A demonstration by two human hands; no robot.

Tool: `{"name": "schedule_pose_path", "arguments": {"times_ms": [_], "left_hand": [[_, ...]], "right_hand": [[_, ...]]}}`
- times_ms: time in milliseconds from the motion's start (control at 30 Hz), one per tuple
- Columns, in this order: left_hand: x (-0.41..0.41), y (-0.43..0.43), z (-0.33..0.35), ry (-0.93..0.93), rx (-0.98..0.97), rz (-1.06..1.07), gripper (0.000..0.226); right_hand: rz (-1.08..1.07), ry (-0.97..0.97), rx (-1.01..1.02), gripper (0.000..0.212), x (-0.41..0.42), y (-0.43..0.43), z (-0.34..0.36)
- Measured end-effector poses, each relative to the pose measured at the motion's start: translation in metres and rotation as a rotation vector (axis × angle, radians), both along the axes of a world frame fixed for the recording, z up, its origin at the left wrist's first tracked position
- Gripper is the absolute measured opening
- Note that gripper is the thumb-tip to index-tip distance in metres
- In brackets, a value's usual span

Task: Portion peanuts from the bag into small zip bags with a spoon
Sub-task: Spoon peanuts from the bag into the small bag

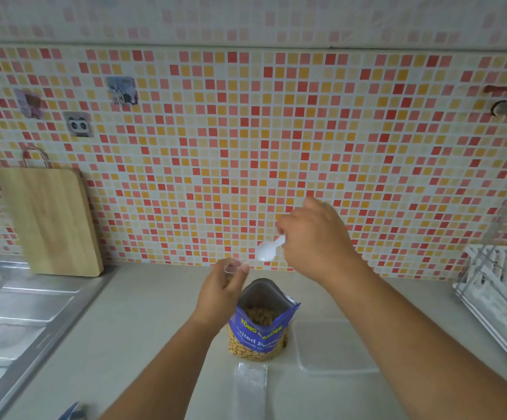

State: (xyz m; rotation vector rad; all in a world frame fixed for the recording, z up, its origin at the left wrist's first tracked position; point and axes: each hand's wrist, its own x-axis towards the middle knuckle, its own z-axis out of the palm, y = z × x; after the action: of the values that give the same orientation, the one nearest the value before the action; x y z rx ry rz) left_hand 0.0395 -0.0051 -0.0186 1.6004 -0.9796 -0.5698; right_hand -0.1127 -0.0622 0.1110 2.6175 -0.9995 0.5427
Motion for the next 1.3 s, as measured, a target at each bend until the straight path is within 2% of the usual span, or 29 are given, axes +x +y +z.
{"name": "schedule_pose_path", "arguments": {"times_ms": [100,233,333,400,433,500,533,567,633,733,867,967,1033,1133,1200,1300], "left_hand": [[0.000,0.013,0.007,0.372,-0.127,0.000,0.030],[-0.002,0.021,0.009,0.881,-0.228,-0.119,0.039],[-0.005,0.031,0.010,1.020,-0.244,-0.238,0.046],[-0.006,0.036,0.010,1.023,-0.230,-0.299,0.048],[-0.008,0.038,0.011,1.015,-0.222,-0.328,0.048],[-0.011,0.042,0.012,0.996,-0.206,-0.395,0.050],[-0.014,0.043,0.013,0.983,-0.196,-0.438,0.052],[-0.017,0.045,0.014,0.969,-0.181,-0.486,0.054],[-0.021,0.047,0.013,0.952,-0.160,-0.566,0.057],[-0.023,0.047,0.010,0.941,-0.152,-0.622,0.056],[-0.030,0.049,0.007,0.886,-0.120,-0.548,0.053],[-0.032,0.052,0.004,0.809,-0.055,-0.511,0.052],[-0.033,0.055,0.000,0.661,0.011,-0.501,0.051],[-0.038,0.058,-0.006,0.488,0.069,-0.428,0.036],[-0.042,0.059,-0.011,0.529,0.084,-0.399,0.034],[-0.040,0.067,-0.019,0.596,0.158,-0.520,0.039]], "right_hand": [[-0.066,0.200,0.250,0.029,0.003,0.010,-0.028],[-0.079,0.369,0.385,0.032,0.007,0.012,-0.077],[-0.082,0.319,0.388,0.028,0.007,0.007,-0.095],[-0.083,0.105,0.403,0.024,0.008,0.006,-0.097],[-0.075,-0.088,0.473,0.024,0.009,0.009,-0.094],[-0.002,-0.523,0.809,0.021,0.009,0.020,-0.085],[0.047,-0.658,1.012,0.020,0.009,0.028,-0.080],[0.072,-0.713,1.150,0.019,0.010,0.035,-0.078],[0.051,-0.751,1.269,0.019,0.010,0.044,-0.082],[-0.028,-0.833,1.341,0.024,0.006,0.046,-0.089],[-0.028,-0.875,1.360,0.017,-0.002,0.049,-0.096],[-0.052,-0.917,1.239,0.020,-0.004,0.052,-0.101],[-0.107,-0.885,1.094,0.023,-0.007,0.051,-0.106],[-0.134,-0.896,0.990,0.023,-0.011,0.053,-0.113],[-0.146,-0.907,0.958,0.021,-0.012,0.056,-0.122],[-0.186,-0.935,1.003,0.019,-0.018,0.054,-0.143]]}}
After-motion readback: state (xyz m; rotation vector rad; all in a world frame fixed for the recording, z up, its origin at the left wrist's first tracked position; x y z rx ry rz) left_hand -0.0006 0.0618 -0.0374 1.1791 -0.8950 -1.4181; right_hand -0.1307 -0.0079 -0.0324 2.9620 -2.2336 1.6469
